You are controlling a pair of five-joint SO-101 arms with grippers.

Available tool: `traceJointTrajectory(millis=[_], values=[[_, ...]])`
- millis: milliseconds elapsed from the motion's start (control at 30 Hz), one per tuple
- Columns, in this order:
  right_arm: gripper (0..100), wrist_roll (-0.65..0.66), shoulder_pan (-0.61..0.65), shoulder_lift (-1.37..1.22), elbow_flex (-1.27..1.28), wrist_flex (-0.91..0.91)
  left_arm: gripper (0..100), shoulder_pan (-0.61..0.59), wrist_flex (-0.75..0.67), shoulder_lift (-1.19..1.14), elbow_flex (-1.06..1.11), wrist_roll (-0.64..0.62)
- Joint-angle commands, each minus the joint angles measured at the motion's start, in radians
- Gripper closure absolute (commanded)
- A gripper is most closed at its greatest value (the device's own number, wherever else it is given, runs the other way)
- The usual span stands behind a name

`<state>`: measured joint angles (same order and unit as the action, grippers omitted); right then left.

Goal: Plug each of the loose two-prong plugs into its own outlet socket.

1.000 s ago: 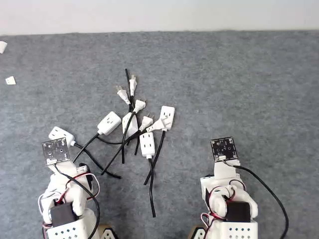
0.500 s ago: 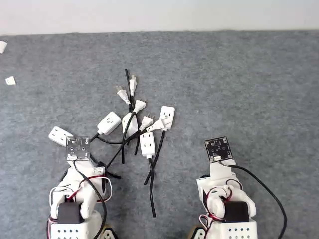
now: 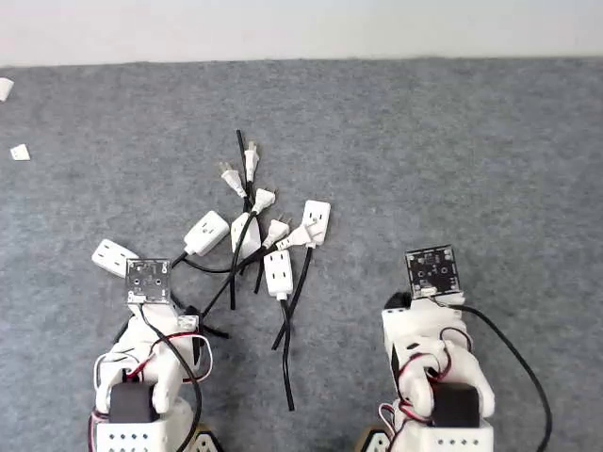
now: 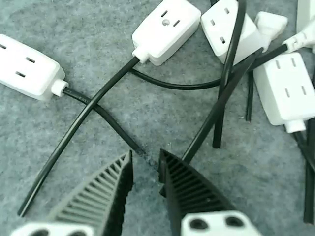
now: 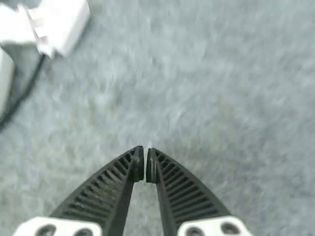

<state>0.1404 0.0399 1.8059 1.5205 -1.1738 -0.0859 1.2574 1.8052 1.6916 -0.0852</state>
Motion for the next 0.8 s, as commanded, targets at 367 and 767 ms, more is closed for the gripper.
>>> traceJointTrajectory(millis=[367,767], values=[[97.6,0.034,-0.015,-0.163,-0.451,-0.283,90,-0.242,-0.193,0.015,-0.070,0.176],[97.6,0.038,-0.008,-0.892,-0.792,-0.189,84,-0.238,0.023,-0.017,-0.398,0.146]])
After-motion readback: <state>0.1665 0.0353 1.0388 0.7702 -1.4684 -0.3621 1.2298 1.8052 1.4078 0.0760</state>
